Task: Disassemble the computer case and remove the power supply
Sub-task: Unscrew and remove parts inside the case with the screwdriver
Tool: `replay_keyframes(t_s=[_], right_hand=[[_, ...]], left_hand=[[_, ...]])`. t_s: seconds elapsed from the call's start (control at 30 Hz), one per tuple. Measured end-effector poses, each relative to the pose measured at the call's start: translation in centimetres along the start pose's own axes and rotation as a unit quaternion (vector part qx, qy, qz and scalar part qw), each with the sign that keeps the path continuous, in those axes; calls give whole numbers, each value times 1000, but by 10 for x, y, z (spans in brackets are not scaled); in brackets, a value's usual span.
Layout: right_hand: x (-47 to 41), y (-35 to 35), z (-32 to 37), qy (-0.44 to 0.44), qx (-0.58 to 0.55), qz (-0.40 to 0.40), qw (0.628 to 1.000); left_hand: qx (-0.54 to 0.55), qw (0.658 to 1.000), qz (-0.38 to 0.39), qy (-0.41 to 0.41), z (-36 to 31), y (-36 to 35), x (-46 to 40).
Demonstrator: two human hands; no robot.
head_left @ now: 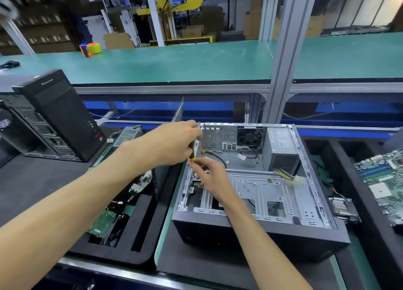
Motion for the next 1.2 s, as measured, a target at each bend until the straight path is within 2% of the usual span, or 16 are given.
replay_keyframes(t_s=[0.07, 0.2, 0.27, 0.33, 0.43, 0.47, 0.5, 0.6, 0.67, 0.73, 0.87, 0.93, 1.0, 1.07, 1.13, 1.2], right_hand=[[0, -1, 0, 13, 14, 5, 1000], [-2, -1, 0, 44, 45, -7, 998], [-2, 0, 1, 58, 57, -14, 997], [-2, -1, 0, 55, 43, -10, 998], [-2, -1, -3, 38, 28, -11, 999], [-2, -1, -2, 41, 32, -10, 999], [-2, -1, -2, 48, 38, -8, 998], [-2, -4, -1, 52, 45, 1, 998], [-1, -5, -3, 46, 41, 4, 998], [-2, -5, -5, 40, 33, 4, 999], [-2, -4, -6, 41, 43, -2, 998], [-3, -6, -6, 46, 54, 5, 997], [-3, -7, -6, 48, 68, 12, 996], [-3, -7, -7, 47, 79, 16, 996], [-2, -7, -7, 45, 82, 20, 995], [-2, -8, -8, 40, 82, 22, 996]], left_hand=[[-36, 999, -1, 30, 7, 2, -1], [-111, 985, -47, 125, 11, 4, -7], [-127, 978, -75, 146, 11, 3, -6], [-100, 985, -74, 116, 10, 1, -3], [0, 999, 0, 32, 11, -5, 1], [4, 999, 13, 34, 12, -5, 2], [-5, 999, 8, 50, 14, -3, 1], [-133, 983, -23, 127, 17, -2, -5], [-164, 974, -47, 149, 15, 0, -5], [-113, 985, -45, 120, 18, -3, -5], [60, 998, 28, 21, 15, -2, -1], [35, 999, 9, 33, 16, 0, -3], [-6, 996, -13, 86, 24, 2, -7], [-94, 987, -33, 129, 25, 3, -8], [-156, 977, -53, 134, 23, 4, -8], [-132, 982, -52, 125, 25, 0, -5]])
Point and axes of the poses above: each hand's wrist, its own x-axis away from the middle knuckle, its own y-axis out of the back of the hand, z = x × y, the point moved 6 cm from there along -x, towards the middle knuckle, and after that the axes turned 3 degrees about x, right-handed, at the moved point
